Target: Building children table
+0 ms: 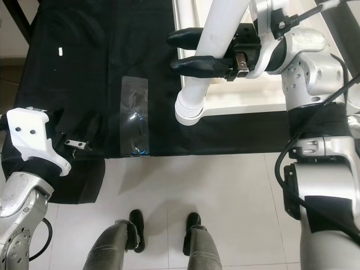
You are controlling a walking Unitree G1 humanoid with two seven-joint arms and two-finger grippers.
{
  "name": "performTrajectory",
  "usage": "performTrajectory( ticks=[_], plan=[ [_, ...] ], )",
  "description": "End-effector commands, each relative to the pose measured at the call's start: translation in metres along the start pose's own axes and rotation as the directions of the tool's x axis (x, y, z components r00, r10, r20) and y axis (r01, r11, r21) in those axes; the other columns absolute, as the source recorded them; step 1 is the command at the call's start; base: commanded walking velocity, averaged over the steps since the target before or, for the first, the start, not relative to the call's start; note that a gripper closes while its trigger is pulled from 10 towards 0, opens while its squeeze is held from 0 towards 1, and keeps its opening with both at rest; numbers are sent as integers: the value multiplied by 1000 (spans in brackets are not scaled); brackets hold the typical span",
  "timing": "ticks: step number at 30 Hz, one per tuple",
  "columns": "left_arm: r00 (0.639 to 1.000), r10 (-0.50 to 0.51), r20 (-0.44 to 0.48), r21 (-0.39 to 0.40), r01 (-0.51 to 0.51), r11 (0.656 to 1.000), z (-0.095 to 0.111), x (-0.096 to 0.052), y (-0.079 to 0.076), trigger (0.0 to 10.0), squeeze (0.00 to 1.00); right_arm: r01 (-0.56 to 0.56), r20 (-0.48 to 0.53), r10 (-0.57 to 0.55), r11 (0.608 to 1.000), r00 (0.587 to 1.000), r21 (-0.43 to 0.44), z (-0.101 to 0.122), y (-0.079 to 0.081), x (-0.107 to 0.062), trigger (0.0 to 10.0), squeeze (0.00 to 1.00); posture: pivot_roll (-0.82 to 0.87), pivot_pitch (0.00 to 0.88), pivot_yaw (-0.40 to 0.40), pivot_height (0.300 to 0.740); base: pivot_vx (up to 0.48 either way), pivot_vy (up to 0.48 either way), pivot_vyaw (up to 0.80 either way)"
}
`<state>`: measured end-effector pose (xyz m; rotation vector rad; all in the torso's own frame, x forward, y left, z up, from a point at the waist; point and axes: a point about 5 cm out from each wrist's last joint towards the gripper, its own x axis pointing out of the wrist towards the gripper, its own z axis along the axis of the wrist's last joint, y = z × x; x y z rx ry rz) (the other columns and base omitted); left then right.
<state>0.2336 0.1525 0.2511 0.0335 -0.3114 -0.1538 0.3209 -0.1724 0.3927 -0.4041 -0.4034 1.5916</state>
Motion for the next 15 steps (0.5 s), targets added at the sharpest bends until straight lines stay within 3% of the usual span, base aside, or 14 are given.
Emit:
performTrajectory(
  ticks=[1, 15],
  plan=[
    [1000, 0, -7, 7, 0, 1000, 0, -3, 1, 10000, 0, -14, -82, 21, 996, 996, 89, -23, 4, 1, 10000, 0, 134, 490, 17, 740, 0, 0, 0],
    [1000, -2, -13, 2, 2, 1000, -2, -2, 0, 10000, 0, 18, -124, -5, 995, 992, 100, -29, -1, -3, 10000, 0, 133, 494, 15, 740, 0, 0, 0]
  ],
)
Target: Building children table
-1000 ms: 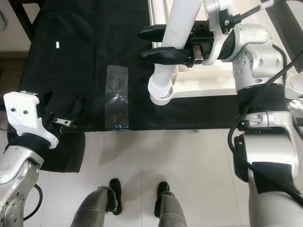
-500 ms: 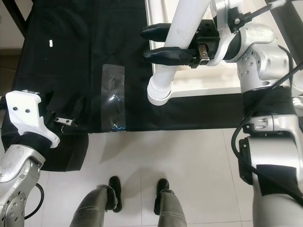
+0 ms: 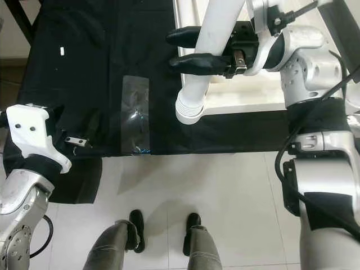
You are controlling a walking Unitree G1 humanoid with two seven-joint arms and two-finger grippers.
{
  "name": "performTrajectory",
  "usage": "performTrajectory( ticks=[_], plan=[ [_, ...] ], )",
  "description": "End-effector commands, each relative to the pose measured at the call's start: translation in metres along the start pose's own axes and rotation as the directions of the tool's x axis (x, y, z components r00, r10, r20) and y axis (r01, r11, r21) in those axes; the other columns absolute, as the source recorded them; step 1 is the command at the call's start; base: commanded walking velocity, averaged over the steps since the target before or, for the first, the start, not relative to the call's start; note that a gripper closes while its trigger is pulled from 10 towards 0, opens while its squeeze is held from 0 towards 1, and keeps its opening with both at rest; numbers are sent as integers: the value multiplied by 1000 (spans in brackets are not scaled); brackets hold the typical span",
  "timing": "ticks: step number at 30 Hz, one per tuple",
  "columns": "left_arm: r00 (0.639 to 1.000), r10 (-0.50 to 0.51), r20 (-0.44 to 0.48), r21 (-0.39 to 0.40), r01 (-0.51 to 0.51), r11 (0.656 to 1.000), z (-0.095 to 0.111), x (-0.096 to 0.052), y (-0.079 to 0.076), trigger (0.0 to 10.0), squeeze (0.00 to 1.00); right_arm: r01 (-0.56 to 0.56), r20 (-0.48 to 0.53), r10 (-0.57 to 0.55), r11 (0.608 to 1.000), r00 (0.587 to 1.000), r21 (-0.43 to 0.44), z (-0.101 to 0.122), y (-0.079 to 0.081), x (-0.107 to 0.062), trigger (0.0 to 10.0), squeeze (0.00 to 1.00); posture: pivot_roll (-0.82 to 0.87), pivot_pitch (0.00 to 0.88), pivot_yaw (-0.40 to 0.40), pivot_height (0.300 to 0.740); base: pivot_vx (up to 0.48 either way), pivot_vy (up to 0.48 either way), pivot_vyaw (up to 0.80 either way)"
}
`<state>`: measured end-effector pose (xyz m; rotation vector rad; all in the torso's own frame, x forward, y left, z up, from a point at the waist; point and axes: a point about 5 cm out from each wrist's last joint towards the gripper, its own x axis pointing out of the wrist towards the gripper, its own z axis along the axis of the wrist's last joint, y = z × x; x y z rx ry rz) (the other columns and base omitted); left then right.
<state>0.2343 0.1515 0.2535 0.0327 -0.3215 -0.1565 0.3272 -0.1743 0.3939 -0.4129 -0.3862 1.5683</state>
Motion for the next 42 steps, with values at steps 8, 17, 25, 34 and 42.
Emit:
performTrajectory(
  ticks=[8, 17, 25, 34, 42],
  plan=[
    [1000, -1, -27, 0, 1, 1000, -5, -5, 0, 10000, 0, 9, -112, 3, 995, 994, 99, -26, 3, -4, 10000, 0, 133, 494, 15, 740, 0, 0, 0],
    [1000, -3, -28, -3, 3, 1000, -5, -5, 0, 10000, 0, 10, -133, 1, 996, 991, 87, -35, -1, 13, 10000, 0, 125, 493, 17, 740, 0, 0, 0],
    [1000, -6, -26, -6, 6, 1000, -5, -4, -2, 10000, 0, 93, -164, -77, 991, 983, 96, -50, -4, 28, 10000, 0, 123, 486, 17, 740, 0, 0, 0],
    [1000, -12, -25, -11, 12, 1000, -5, -4, -3, 10000, 0, 221, -195, -198, 969, 961, 106, -63, -5, 24, 10000, 0, 120, 476, 23, 740, 0, 0, 0],
    [1000, -18, -21, -15, 18, 1000, -5, -3, -5, 10000, 0, 296, -213, -271, 950, 939, 97, -66, -5, 26, 10000, 0, 116, 471, 23, 740, 0, 0, 0]
  ],
)
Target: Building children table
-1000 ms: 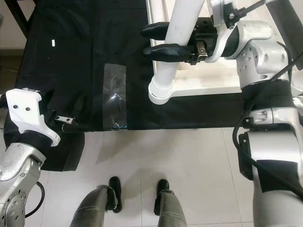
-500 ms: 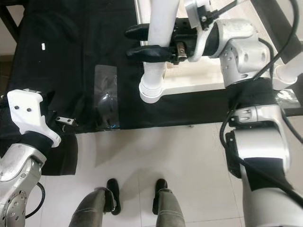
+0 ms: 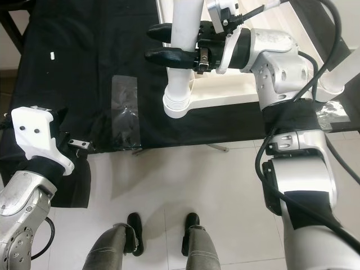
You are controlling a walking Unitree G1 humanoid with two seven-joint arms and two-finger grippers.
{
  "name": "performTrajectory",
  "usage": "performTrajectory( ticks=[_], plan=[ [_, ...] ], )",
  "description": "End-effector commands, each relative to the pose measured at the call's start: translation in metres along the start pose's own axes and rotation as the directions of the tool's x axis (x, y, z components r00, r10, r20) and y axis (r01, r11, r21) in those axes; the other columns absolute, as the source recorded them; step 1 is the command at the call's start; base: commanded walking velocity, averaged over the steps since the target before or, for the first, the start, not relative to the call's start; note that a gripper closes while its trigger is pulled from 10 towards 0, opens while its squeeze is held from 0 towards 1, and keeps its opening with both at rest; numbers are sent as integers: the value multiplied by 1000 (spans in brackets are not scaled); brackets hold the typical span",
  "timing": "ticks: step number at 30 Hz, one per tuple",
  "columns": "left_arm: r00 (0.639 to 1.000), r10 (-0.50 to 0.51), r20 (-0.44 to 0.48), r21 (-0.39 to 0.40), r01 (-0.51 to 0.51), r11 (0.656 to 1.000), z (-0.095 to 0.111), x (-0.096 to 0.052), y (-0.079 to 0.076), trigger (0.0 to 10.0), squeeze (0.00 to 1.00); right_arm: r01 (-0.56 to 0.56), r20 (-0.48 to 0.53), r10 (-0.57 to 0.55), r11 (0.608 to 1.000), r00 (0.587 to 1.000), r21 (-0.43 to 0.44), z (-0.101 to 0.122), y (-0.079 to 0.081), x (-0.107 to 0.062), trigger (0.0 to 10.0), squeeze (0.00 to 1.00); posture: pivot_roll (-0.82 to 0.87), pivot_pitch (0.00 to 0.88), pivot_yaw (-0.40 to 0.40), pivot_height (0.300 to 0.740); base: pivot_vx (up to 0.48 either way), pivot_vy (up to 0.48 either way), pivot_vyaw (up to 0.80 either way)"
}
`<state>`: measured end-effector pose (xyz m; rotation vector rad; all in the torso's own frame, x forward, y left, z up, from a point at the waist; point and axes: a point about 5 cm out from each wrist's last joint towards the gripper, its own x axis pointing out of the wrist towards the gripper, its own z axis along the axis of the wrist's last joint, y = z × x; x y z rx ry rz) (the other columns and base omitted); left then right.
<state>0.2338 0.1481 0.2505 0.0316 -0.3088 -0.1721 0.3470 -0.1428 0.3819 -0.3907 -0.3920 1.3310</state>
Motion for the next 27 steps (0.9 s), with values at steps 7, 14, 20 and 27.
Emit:
performTrajectory(
  ticks=[7, 14, 20, 27],
  plan=[
    [1000, 9, -4, -9, -9, 1000, -3, -1, 1, 10000, 0, 424, -325, -356, 890, 876, 167, -80, 27, -5, 10000, 0, 95, 463, -2, 740, 0, 0, 0],
    [1000, 16, 6, 1, -16, 1000, -2, 1, 5, 10000, 0, 757, -509, -631, 650, 585, 65, -113, 77, 0, 10000, 0, 91, 451, -2, 740, 0, 0, 0],
    [1000, 14, 20, 5, -14, 1000, -1, 6, 6, 10000, 0, 892, -496, -757, 443, 426, 90, -115, 111, 29, 10000, 0, 97, 425, 6, 740, 0, 0, 0],
    [999, 1, 44, 19, -2, 1000, 3, 10, 8, 10000, 0, 940, -505, -797, 323, 331, 106, -115, 108, 30, 10000, 0, 109, 390, 4, 740, 0, 0, 0]
  ],
)
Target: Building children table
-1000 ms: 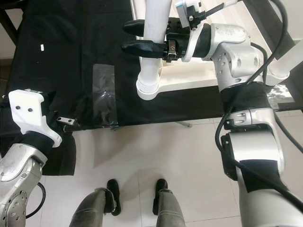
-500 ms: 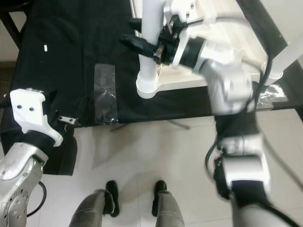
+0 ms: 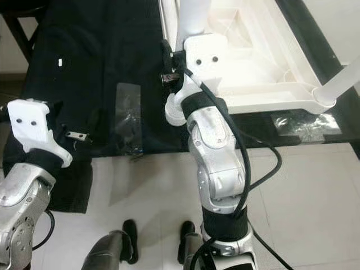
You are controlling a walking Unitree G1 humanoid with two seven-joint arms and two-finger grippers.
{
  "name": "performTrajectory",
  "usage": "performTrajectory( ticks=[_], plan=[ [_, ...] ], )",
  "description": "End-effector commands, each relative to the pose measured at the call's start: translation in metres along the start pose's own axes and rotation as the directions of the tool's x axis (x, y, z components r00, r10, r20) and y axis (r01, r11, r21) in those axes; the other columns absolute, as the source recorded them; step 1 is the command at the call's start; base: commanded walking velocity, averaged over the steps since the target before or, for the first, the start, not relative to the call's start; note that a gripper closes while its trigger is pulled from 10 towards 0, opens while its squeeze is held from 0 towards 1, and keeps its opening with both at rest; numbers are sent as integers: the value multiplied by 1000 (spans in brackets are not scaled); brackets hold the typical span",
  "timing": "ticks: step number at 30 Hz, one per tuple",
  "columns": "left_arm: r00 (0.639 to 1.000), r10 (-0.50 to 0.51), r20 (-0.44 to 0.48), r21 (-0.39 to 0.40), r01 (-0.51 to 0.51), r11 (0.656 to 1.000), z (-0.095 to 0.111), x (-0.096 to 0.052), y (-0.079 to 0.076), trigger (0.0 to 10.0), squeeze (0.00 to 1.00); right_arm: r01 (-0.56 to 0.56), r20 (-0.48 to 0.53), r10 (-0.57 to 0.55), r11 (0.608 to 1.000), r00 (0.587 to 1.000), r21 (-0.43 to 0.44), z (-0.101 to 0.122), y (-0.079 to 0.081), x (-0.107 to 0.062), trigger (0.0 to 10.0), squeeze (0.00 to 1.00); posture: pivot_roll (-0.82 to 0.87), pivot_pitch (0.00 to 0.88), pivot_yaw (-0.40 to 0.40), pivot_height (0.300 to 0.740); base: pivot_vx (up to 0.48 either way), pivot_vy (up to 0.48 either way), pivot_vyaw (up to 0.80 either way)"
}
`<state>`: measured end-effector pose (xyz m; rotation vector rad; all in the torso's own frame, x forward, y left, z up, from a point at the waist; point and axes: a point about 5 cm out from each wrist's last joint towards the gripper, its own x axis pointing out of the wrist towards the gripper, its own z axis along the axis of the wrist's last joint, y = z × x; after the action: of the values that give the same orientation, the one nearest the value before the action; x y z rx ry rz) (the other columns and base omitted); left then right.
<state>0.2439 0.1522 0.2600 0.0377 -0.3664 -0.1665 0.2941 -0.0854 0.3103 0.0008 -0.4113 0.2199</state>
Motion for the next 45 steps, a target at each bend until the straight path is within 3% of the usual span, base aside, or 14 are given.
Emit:
performTrajectory(
  ticks=[1, 11, 17, 24, 27, 30, 31, 32, 34, 35, 36, 37, 40, 45],
  plan=[
    [1000, -5, -9, 11, 6, 1000, -3, 0, 3, 10000, 0, 109, -436, -104, 994, 894, -13, -81, -15, -16, 10000, 0, 108, 384, 6, 740, 0, 0, 0],
    [1000, -24, 14, 2, 24, 1000, 0, 6, 3, 10000, 0, 166, -442, -154, 986, 884, -12, -82, -13, -21, 10000, 0, 112, 375, 15, 740, 0, 0, 0],
    [996, -50, 76, 2, 50, 999, 17, 19, 11, 10000, 0, 168, -448, -154, 986, 881, -9, -82, -11, -20, 10000, 0, 112, 367, 15, 740, 0, 0, 0],
    [960, -184, 211, -44, 198, 979, 56, 40, 14, 10000, 0, 151, -455, -136, 988, 880, -2, -83, -9, -15, 10000, 0, 111, 352, 6, 740, 0, 0, 0],
    [849, -431, 305, -45, 465, 884, 91, 58, 4, 10000, 0, 141, -450, -126, 990, 884, 0, -84, -9, -9, 10000, 0, 120, 330, -7, 740, 0, 0, 0],
    [817, -480, 319, -48, 520, 853, 97, 61, 0, 10000, 0, 137, -449, -123, 991, 885, -1, -85, -10, -7, 10000, 0, 120, 330, -7, 740, 0, 0, 0],
    [782, -528, 331, -36, 569, 821, 104, 66, -4, 10000, 271, 124, -449, -113, 992, 886, -5, -86, -10, -4, 10000, 0, 120, 327, -7, 740, 0, 0, 0],
    [746, -571, 343, -24, 614, 789, 111, 71, -8, 10000, 769, 106, -445, -101, 994, 890, -14, -87, -10, -1, 10000, 0, 119, 317, -5, 740, 0, 0, 0],
    [746, -571, 343, -24, 614, 789, 111, 71, -8, 10000, 769, 106, -445, -101, 994, 890, -14, -87, -10, -1, 10000, 0, 119, 317, -5, 740, 0, 0, 0],
    [716, -602, 354, -24, 650, 759, 116, 76, -11, 10000, 1000, 95, -443, -94, 995, 892, -19, -88, -10, 3, 10000, 0, 116, 310, -5, 740, 0, 0, 0],
    [675, -640, 367, -22, 694, 719, 122, 79, -17, 10000, 1000, 83, -436, -84, 996, 896, -22, -87, -9, 7, 10000, 0, 116, 304, -5, 740, 0, 0, 0],
    [675, -640, 367, -22, 694, 719, 122, 79, -17, 10000, 1000, 83, -436, -84, 996, 896, -22, -87, -9, 7, 10000, 0, 116, 304, -5, 740, 0, 0, 0],
    [599, -723, 343, -30, 777, 629, 128, 89, -34, 10000, 1000, 61, -409, -60, 998, 910, -10, -83, -6, 16, 10000, 0, 117, 291, -8, 740, 0, 0, 0],
    [578, -762, 292, -59, 806, 588, 124, 100, -47, 10000, 1000, 41, -398, -38, 999, 917, -2, -80, -1, 20, 10000, 0, 119, 284, -6, 740, 0, 0, 0]
  ],
)
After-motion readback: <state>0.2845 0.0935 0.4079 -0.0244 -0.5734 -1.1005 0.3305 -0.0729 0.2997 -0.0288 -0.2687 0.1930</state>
